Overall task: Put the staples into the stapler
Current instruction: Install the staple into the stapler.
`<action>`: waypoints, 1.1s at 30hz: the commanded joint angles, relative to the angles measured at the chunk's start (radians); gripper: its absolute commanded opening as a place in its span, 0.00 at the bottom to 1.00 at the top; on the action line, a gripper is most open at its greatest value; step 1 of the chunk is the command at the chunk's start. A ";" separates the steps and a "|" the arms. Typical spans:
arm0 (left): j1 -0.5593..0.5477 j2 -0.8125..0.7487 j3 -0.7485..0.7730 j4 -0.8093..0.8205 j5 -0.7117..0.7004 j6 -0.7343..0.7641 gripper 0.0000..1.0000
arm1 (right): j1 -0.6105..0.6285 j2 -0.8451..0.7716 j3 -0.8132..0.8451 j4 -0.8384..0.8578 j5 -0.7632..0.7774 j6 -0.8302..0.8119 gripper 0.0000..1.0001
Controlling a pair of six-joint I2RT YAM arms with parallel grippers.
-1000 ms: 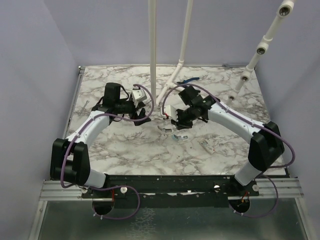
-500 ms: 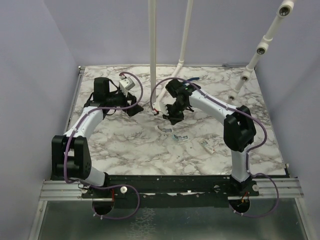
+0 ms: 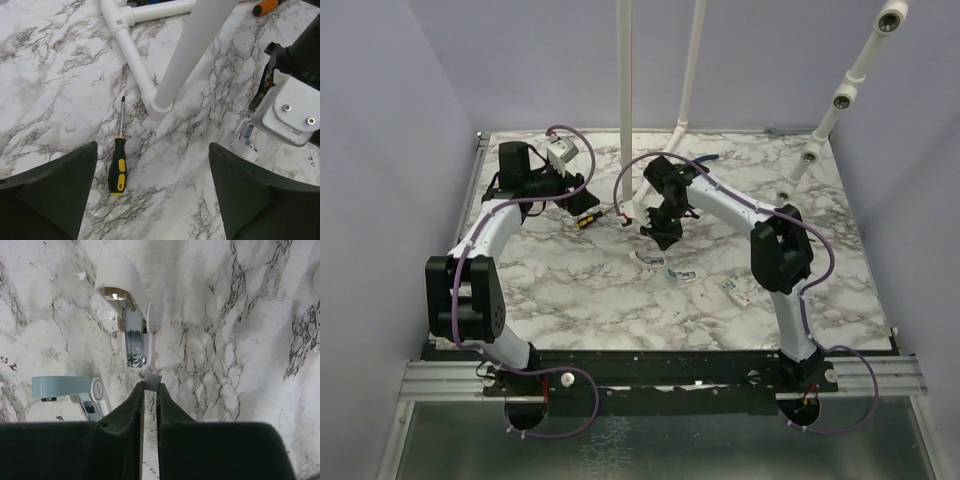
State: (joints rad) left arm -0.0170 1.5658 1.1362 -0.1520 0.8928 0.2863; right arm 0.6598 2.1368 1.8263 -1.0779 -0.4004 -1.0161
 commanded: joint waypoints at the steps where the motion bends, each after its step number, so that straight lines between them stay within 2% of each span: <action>1: 0.033 0.024 0.047 0.005 -0.030 -0.031 0.93 | 0.012 0.030 0.039 -0.044 0.007 0.056 0.09; 12: 0.052 0.037 0.064 -0.008 -0.058 -0.039 0.99 | 0.052 0.044 0.039 -0.044 0.036 0.125 0.09; 33: 0.068 -0.007 0.036 -0.008 -0.056 -0.052 0.99 | 0.075 0.063 -0.014 -0.004 0.081 0.139 0.09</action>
State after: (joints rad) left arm 0.0448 1.5932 1.1709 -0.1585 0.8425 0.2428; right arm 0.7273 2.1658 1.8198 -1.0920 -0.3485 -0.8799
